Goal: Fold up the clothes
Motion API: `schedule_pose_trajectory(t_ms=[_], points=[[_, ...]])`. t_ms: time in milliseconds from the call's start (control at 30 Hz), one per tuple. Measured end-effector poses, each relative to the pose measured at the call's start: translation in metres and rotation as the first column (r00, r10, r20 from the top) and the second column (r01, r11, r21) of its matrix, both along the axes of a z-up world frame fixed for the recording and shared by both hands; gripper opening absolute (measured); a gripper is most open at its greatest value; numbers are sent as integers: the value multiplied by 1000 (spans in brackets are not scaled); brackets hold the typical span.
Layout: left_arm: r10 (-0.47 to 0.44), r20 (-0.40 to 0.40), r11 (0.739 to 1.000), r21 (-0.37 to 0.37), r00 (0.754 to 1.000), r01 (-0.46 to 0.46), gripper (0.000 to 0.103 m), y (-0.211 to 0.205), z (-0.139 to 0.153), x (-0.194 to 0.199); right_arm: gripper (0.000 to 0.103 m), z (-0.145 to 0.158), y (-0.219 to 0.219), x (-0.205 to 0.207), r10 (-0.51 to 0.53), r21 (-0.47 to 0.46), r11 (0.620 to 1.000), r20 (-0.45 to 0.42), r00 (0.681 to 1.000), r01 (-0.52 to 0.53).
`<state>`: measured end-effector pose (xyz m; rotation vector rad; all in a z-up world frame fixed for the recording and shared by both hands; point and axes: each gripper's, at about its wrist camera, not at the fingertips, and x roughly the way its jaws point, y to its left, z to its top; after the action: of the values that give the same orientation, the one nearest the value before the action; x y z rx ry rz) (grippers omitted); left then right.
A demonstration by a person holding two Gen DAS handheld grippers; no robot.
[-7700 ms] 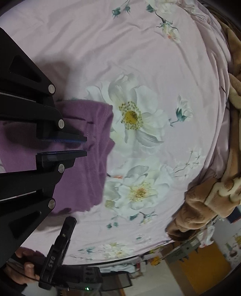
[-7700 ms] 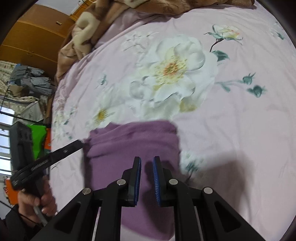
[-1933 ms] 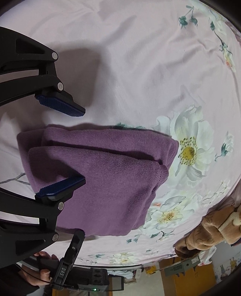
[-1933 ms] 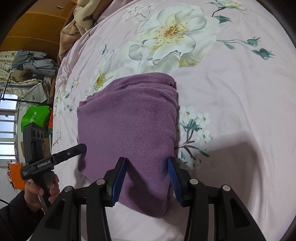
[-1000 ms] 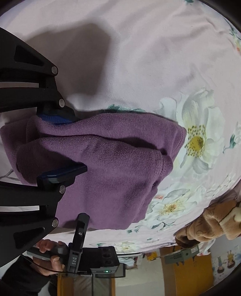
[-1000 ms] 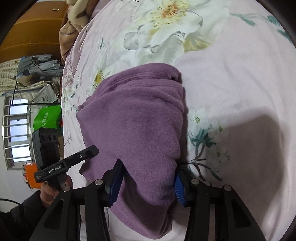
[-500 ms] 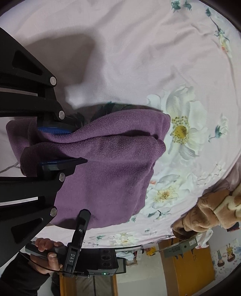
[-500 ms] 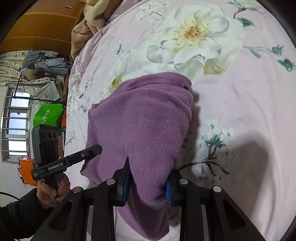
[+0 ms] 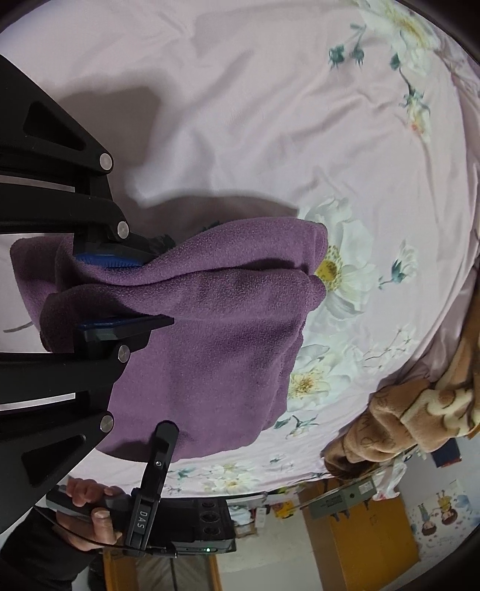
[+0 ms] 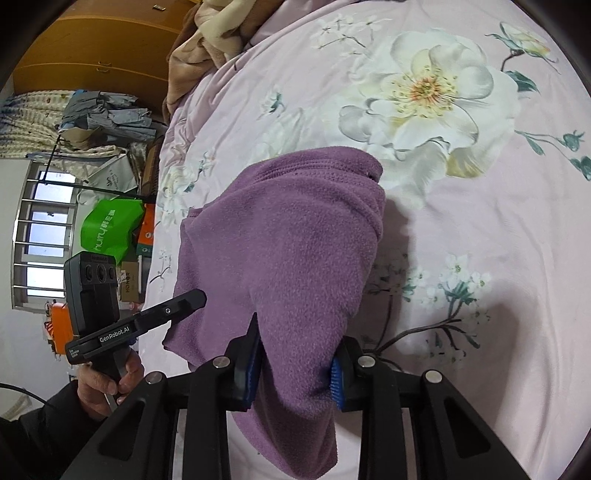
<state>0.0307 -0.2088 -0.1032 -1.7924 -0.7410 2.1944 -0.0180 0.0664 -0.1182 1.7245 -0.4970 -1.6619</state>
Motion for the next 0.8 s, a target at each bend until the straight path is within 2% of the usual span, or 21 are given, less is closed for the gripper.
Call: schedule_pose_trajectory(t_ms=[233, 433, 600, 800], points=[[41, -30, 999, -29, 999, -42, 22, -16, 7, 9, 31, 9, -20, -4, 39, -8, 999, -28, 999, -39], [12, -52, 999, -44, 999, -14, 22, -51, 6, -5, 31, 11, -53, -4, 4, -5, 1000, -42, 999, -4], [-36, -71, 998, -54, 997, 32, 22, -99, 9, -10, 31, 15, -93, 3, -42, -7, 999, -46, 998, 42], [-36, -70, 995, -93, 997, 30, 22, -179, 18, 0, 31, 14, -174, 15, -55, -25, 998, -28, 998, 54]])
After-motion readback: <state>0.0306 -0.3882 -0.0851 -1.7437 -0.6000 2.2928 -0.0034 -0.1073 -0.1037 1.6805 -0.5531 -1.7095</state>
